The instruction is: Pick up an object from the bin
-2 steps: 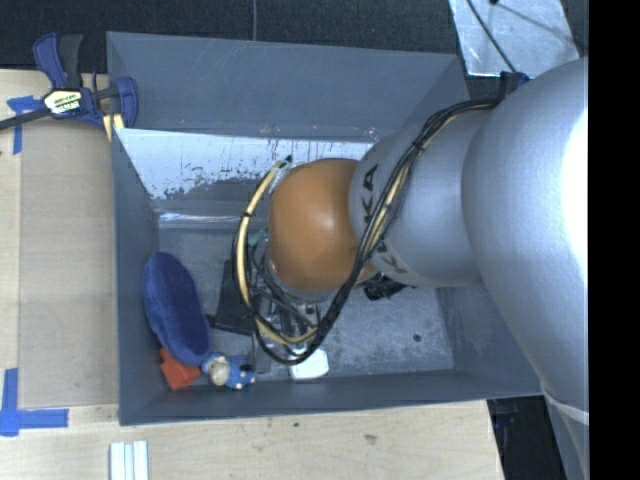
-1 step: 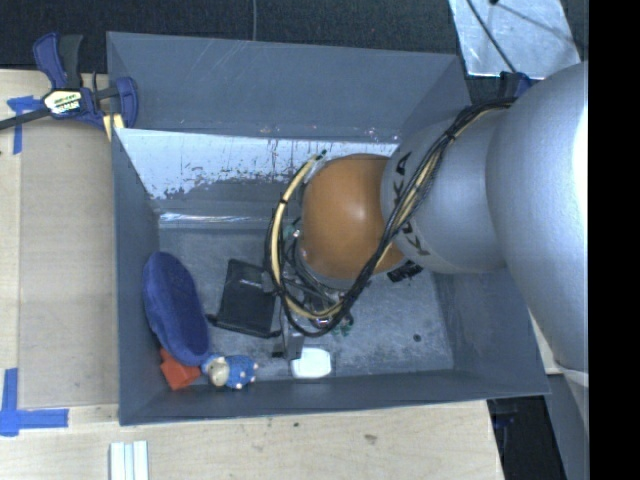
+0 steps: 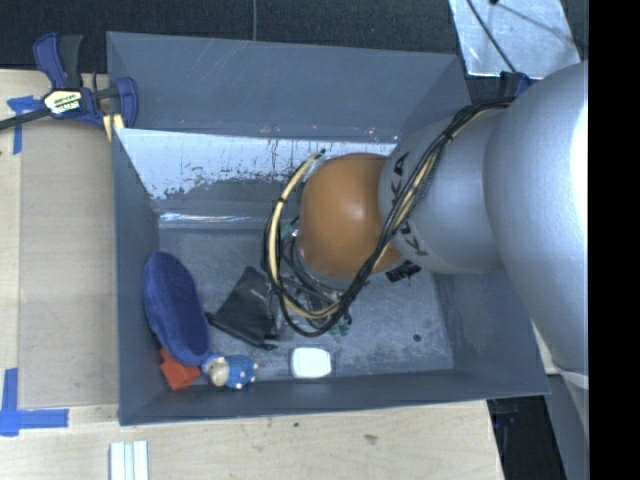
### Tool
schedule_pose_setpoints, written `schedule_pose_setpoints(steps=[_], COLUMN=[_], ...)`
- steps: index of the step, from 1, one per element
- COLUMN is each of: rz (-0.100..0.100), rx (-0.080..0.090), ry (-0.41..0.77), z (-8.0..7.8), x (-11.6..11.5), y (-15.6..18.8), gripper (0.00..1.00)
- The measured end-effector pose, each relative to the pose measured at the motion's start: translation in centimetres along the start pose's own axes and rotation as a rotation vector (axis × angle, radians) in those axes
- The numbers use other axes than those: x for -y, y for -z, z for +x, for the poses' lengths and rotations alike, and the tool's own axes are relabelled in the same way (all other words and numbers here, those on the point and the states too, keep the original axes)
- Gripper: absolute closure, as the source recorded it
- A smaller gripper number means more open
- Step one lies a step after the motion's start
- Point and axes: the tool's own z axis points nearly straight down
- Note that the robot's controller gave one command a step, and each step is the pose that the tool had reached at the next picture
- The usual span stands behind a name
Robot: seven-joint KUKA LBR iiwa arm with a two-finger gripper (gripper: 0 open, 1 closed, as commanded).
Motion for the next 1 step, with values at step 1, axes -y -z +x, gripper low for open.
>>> schedule_pose_setpoints(steps=[1], rz=[-0.001], rx=[0.011], ry=[0.016], z=[0.58], x=[-1.45], y=[14.48], gripper=[1.0])
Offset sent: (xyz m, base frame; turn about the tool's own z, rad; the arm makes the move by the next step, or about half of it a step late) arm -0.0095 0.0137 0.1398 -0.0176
